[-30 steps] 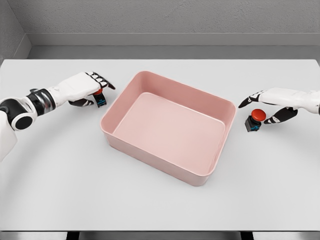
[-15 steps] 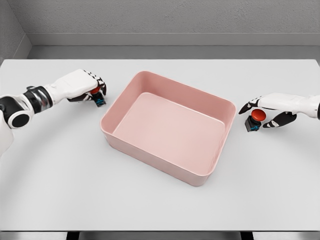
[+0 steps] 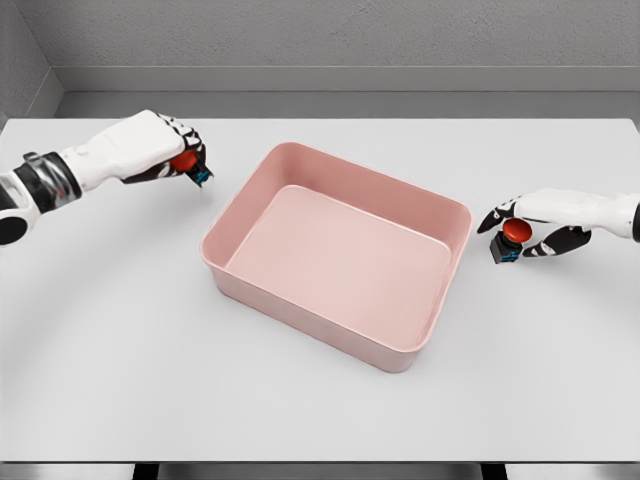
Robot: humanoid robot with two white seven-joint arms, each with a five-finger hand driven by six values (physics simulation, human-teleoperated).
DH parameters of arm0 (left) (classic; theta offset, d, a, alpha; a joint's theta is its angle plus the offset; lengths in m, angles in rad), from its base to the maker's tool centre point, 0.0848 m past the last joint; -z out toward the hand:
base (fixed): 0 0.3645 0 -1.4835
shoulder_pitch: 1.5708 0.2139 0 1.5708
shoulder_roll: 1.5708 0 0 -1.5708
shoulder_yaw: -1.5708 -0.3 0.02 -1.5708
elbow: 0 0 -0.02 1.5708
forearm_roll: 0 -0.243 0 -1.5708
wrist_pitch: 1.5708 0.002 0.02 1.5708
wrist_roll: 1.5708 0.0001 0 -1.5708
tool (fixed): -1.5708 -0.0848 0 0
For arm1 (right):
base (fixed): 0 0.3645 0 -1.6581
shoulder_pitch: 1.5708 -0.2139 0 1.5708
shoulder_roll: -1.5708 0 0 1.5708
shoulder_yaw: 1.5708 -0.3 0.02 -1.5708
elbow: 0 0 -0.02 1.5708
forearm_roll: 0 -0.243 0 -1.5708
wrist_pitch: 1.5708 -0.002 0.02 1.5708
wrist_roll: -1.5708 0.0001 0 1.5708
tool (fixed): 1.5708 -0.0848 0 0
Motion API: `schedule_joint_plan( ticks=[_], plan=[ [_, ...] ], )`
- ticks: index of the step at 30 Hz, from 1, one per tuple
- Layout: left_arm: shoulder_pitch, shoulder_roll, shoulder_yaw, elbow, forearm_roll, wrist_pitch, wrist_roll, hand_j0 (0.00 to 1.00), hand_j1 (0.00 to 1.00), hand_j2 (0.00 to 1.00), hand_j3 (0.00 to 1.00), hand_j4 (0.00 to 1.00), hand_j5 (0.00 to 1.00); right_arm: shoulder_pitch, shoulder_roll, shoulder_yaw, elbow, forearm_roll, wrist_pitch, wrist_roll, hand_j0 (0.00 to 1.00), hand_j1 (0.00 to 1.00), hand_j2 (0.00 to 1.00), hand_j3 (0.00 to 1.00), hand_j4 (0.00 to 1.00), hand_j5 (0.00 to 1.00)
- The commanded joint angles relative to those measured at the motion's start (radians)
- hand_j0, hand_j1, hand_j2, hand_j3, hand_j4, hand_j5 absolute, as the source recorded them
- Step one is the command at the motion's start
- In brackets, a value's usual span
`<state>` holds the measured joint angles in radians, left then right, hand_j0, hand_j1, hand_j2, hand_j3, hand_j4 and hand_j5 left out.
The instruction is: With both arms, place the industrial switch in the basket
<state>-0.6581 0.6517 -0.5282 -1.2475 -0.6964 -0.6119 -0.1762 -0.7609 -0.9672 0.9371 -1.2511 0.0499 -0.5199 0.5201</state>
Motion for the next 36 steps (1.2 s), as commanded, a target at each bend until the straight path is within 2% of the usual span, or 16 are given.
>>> schedule_joint_plan(
  ticks=[1, 7, 9, 14, 20, 29, 36],
  plan=[
    [0.000, 0.039, 0.002, -0.053, 0.054, 0.001, 0.000, 0.35, 0.35, 0.35, 0.35, 0.35, 0.35, 0.000, -0.001, 0.000, -0.001, -0.005, 0.001, 0.000, 0.72, 0.72, 0.72, 0.72, 0.72, 0.72],
    [0.012, 0.102, 0.001, -0.171, 0.149, 0.001, -0.006, 0.35, 0.35, 0.35, 0.35, 0.35, 0.35, 0.000, -0.001, -0.001, -0.001, -0.005, -0.003, 0.011, 0.67, 0.67, 0.67, 0.67, 0.67, 0.67],
    [0.025, 0.115, 0.008, -0.227, 0.156, 0.001, -0.008, 0.35, 0.35, 0.35, 0.35, 0.35, 0.35, 0.000, -0.001, 0.000, -0.001, -0.005, -0.003, 0.011, 0.66, 0.66, 0.66, 0.66, 0.66, 0.66],
    [0.035, 0.109, 0.010, -0.280, 0.160, 0.001, -0.009, 0.35, 0.35, 0.35, 0.35, 0.35, 0.35, -0.002, 0.001, -0.001, -0.002, -0.005, -0.005, 0.014, 0.61, 0.61, 0.61, 0.61, 0.61, 0.61],
    [0.032, 0.098, 0.014, -0.319, 0.161, 0.001, -0.009, 0.35, 0.35, 0.35, 0.35, 0.35, 0.35, -0.002, 0.007, -0.001, -0.002, -0.005, -0.005, 0.021, 0.53, 0.53, 0.53, 0.53, 0.53, 0.53],
    [0.035, 0.080, 0.013, -0.334, 0.163, 0.001, -0.009, 0.37, 0.37, 0.37, 0.37, 0.37, 0.37, -0.008, 0.002, -0.009, -0.001, -0.008, -0.020, 0.021, 0.53, 0.53, 0.53, 0.53, 0.53, 0.53],
    [0.066, 0.034, 0.007, -0.357, 0.155, 0.001, -0.011, 0.37, 0.37, 0.37, 0.37, 0.37, 0.37, -0.017, -0.008, -0.015, -0.001, -0.013, -0.035, 0.020, 0.53, 0.53, 0.53, 0.53, 0.53, 0.53]
  ],
)
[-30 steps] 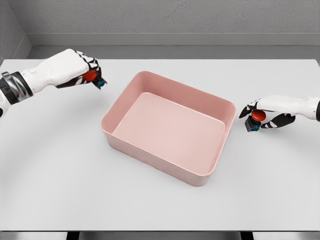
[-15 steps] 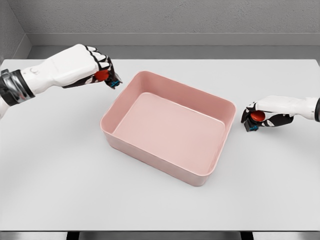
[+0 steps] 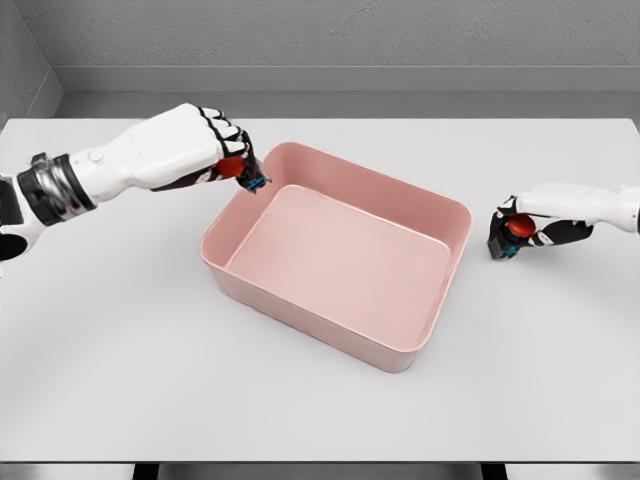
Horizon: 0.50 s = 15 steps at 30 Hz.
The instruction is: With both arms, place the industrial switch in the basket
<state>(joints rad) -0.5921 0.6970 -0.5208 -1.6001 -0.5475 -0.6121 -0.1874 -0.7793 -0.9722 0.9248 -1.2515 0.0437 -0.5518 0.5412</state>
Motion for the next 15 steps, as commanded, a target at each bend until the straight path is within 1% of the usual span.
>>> schedule_joint_plan(
  ticks=[1, 5, 8, 11, 12, 15],
  plan=[
    [0.000, -0.024, -0.002, -0.006, 0.004, 0.001, 0.000, 0.37, 0.37, 0.37, 0.37, 0.37, 0.37, 0.000, -0.005, -0.007, 0.000, -0.008, -0.003, 0.000, 0.53, 0.53, 0.53, 0.53, 0.53, 0.53],
    [0.005, -0.068, -0.010, -0.007, -0.006, 0.001, -0.003, 0.37, 0.37, 0.37, 0.37, 0.37, 0.37, -0.003, -0.013, -0.032, -0.002, -0.008, -0.014, 0.000, 0.53, 0.53, 0.53, 0.53, 0.53, 0.53],
    [0.029, -0.114, -0.012, -0.006, -0.058, 0.001, -0.003, 0.37, 0.37, 0.37, 0.37, 0.37, 0.37, -0.006, -0.020, -0.052, -0.002, -0.010, -0.028, 0.000, 0.53, 0.53, 0.53, 0.53, 0.53, 0.53],
    [0.029, -0.134, -0.050, 0.002, -0.068, 0.001, -0.004, 0.37, 0.37, 0.37, 0.37, 0.37, 0.37, -0.008, -0.039, -0.063, -0.005, -0.013, -0.037, 0.000, 0.53, 0.53, 0.53, 0.53, 0.53, 0.53],
    [0.029, -0.134, -0.053, 0.003, -0.086, 0.001, -0.004, 0.37, 0.37, 0.37, 0.37, 0.37, 0.37, -0.009, -0.042, -0.064, -0.005, -0.015, -0.050, 0.000, 0.53, 0.53, 0.53, 0.53, 0.53, 0.53],
    [0.044, -0.142, -0.053, 0.019, -0.103, 0.001, -0.004, 0.37, 0.37, 0.37, 0.37, 0.37, 0.37, -0.015, -0.052, -0.078, -0.013, -0.015, -0.059, 0.000, 0.53, 0.53, 0.53, 0.53, 0.53, 0.53]
  ],
)
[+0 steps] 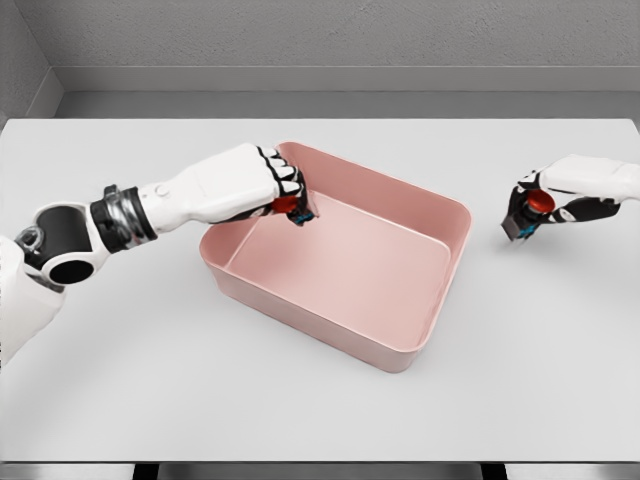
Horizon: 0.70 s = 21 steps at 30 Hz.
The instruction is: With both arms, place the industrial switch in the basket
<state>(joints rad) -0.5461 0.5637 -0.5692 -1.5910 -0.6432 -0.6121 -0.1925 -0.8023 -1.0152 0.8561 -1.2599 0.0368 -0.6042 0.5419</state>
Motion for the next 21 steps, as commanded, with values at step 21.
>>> schedule_joint_plan(
  ticks=[21],
  plan=[
    [0.043, -0.027, -0.004, 0.040, -0.053, 0.001, -0.041, 0.39, 0.39, 0.39, 0.39, 0.39, 0.39, -0.058, -0.006, -0.011, -0.088, -0.009, -0.007, 0.000, 0.54, 0.54, 0.54, 0.54, 0.54, 0.54]
  ],
)
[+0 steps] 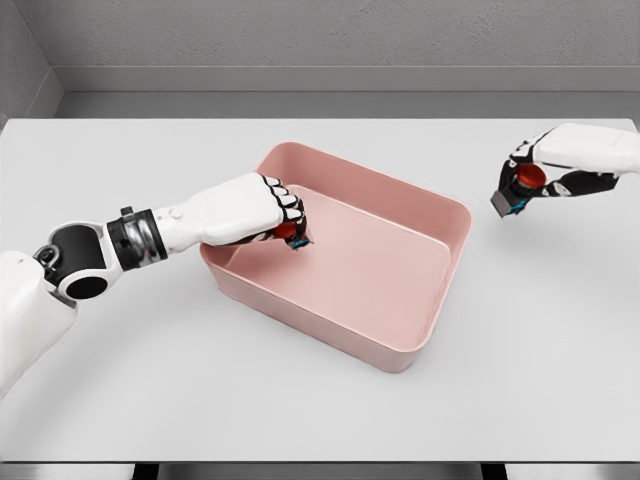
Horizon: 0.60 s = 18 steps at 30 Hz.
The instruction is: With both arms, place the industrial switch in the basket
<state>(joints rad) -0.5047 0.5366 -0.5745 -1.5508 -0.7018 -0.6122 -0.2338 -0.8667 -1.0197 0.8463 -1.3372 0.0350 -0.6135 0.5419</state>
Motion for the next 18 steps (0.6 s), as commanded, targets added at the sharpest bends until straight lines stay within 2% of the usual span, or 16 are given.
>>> schedule_joint_plan(
  ticks=[1, 4, 5, 18],
  plan=[
    [0.000, 0.000, 0.001, 0.000, 0.007, 0.001, 0.002, 0.41, 0.41, 0.41, 0.41, 0.41, 0.41, 0.000, -0.003, -0.001, -0.016, -0.007, 0.003, 0.000, 0.54, 0.54, 0.54, 0.54, 0.54, 0.54],
    [0.000, -0.001, 0.002, -0.003, 0.008, 0.001, 0.007, 0.65, 0.65, 0.65, 0.65, 0.65, 0.65, -0.008, -0.007, -0.001, -0.031, -0.007, 0.003, 0.000, 0.54, 0.54, 0.54, 0.54, 0.54, 0.54],
    [-0.002, -0.001, 0.002, -0.003, 0.010, 0.001, 0.007, 0.68, 0.68, 0.68, 0.68, 0.68, 0.68, -0.012, -0.008, -0.001, -0.034, -0.014, 0.003, 0.000, 0.54, 0.54, 0.54, 0.54, 0.54, 0.54],
    [-0.003, -0.012, 0.004, -0.005, 0.012, 0.001, 0.011, 0.72, 0.72, 0.72, 0.72, 0.72, 0.72, -0.048, 0.012, -0.001, -0.096, -0.026, 0.003, 0.000, 0.54, 0.54, 0.54, 0.54, 0.54, 0.54]
  ],
)
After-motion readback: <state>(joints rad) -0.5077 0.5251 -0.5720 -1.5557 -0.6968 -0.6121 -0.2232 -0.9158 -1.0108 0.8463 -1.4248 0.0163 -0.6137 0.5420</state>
